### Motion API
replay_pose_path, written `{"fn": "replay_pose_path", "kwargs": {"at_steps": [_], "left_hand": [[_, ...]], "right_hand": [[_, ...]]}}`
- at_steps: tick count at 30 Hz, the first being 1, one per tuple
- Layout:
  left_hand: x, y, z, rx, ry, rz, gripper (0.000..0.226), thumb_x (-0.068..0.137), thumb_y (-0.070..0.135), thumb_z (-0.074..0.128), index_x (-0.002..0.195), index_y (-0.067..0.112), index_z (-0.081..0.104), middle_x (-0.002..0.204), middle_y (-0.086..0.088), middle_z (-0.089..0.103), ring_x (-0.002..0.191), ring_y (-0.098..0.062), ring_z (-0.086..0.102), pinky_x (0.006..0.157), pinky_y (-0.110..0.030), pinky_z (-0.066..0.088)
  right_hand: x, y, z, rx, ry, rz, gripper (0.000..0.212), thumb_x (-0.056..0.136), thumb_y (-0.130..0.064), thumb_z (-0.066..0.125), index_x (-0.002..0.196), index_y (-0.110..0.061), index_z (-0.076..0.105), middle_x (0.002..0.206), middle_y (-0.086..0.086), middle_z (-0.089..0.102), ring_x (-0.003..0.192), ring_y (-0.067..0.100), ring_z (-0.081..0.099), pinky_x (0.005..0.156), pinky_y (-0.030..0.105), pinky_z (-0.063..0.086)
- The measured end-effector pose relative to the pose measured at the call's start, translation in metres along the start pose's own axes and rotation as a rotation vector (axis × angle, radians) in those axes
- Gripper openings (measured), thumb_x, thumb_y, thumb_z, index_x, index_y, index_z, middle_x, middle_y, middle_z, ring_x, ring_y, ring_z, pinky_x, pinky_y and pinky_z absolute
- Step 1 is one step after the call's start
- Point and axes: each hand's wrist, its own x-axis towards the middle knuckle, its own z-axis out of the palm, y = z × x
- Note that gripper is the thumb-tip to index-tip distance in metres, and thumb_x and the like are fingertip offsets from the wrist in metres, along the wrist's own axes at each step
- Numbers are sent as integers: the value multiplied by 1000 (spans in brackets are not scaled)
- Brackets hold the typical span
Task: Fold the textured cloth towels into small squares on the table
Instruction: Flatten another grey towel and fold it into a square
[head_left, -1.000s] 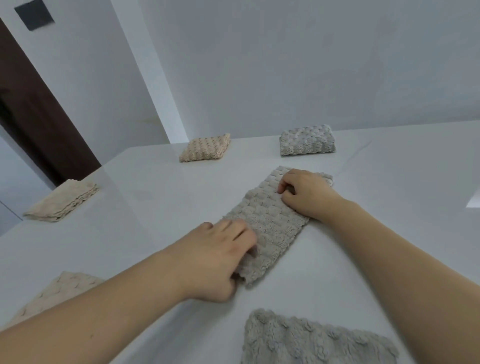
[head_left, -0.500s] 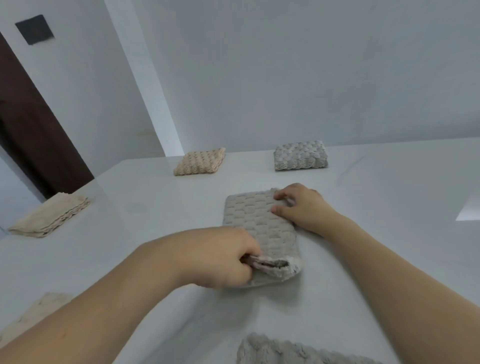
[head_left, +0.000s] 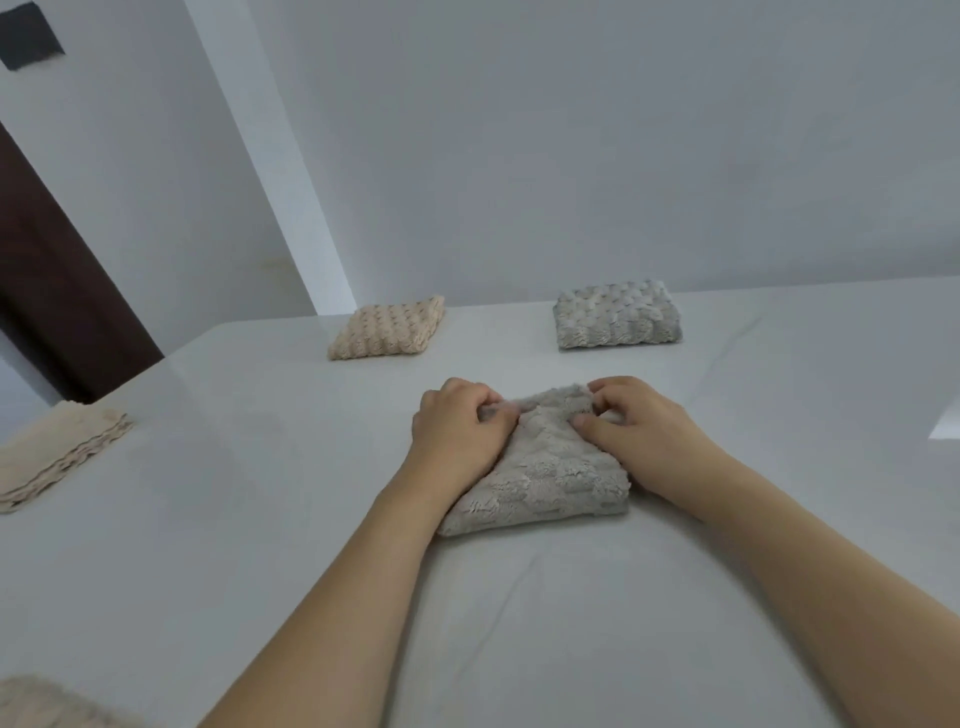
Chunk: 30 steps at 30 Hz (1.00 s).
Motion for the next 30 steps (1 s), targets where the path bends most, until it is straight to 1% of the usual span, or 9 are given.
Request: {"fn": "replay_pose_path", "kwargs": {"at_steps": [3, 6, 8, 12, 15, 18, 23, 27, 30], "left_hand": [[9, -12, 2, -61, -5, -43, 30, 89, 50, 57, 87, 21, 65, 105, 2, 61, 105, -21, 55, 95, -41, 45], [10, -14, -1, -176, -73, -40, 32, 86, 54, 59, 84, 23, 65, 90, 7, 66, 88, -16, 61, 84, -37, 49], [6, -7, -2, -336, -150, -42, 29, 88, 44, 65, 74, 19, 60, 72, 8, 62, 67, -12, 55, 69, -32, 45], [1, 2, -1, -418, -206, -5, 27, 88, 34, 69, 76, 12, 62, 65, 4, 58, 55, -8, 47, 60, -26, 40], [1, 2, -3, -490, -178, 49, 26, 89, 34, 70, 75, 13, 62, 63, 7, 57, 53, -4, 47, 54, -22, 39], [-1, 3, -8, -527, -174, 125, 26, 90, 31, 68, 80, 8, 64, 69, 5, 58, 61, -4, 50, 57, -16, 41], [-2, 2, -10, -638, -202, 109, 20, 89, 27, 69, 82, 8, 67, 71, 6, 63, 65, -3, 57, 62, -16, 46], [-2, -1, -13, -816, -208, 43, 17, 85, 25, 70, 79, 9, 67, 72, -1, 61, 66, -10, 56, 62, -20, 47], [-4, 0, -13, -961, -244, -15, 17, 76, 32, 72, 76, 16, 67, 72, -1, 63, 68, -12, 58, 65, -24, 49]], "right_hand": [[2, 3, 4, 40, 31, -4, 22, 90, -43, 58, 84, -22, 61, 112, -10, 63, 108, 17, 57, 102, 42, 39], [0, 2, 4, 154, 35, 15, 27, 81, -54, 53, 87, -29, 59, 86, -8, 68, 91, 21, 62, 88, 46, 48], [-1, 1, 3, 197, 18, 74, 21, 81, -47, 55, 98, -36, 60, 100, -8, 69, 100, 22, 62, 93, 45, 48], [-3, -6, -1, 147, -25, 101, 63, 85, -17, 52, 144, -31, 37, 137, -7, 53, 128, 16, 46, 110, 39, 35], [-2, -7, -1, 94, 0, 78, 45, 75, -32, 47, 115, -25, 66, 109, -5, 70, 106, 20, 60, 97, 43, 46], [-3, -9, -3, 176, 12, 83, 30, 68, -39, 48, 84, -19, 64, 72, -9, 63, 82, 23, 58, 82, 43, 49], [-12, -11, -8, 527, -72, 94, 19, 70, -39, 61, 87, -33, 55, 72, -3, 52, 67, 16, 47, 64, 37, 38], [-14, -9, -10, 682, -91, 26, 27, 83, -25, 68, 107, -33, 59, 82, 10, 50, 75, 22, 49, 70, 43, 41], [-13, -10, -8, 840, -68, 36, 19, 85, -14, 71, 101, -17, 60, 83, 11, 59, 79, 23, 57, 77, 41, 45]]}}
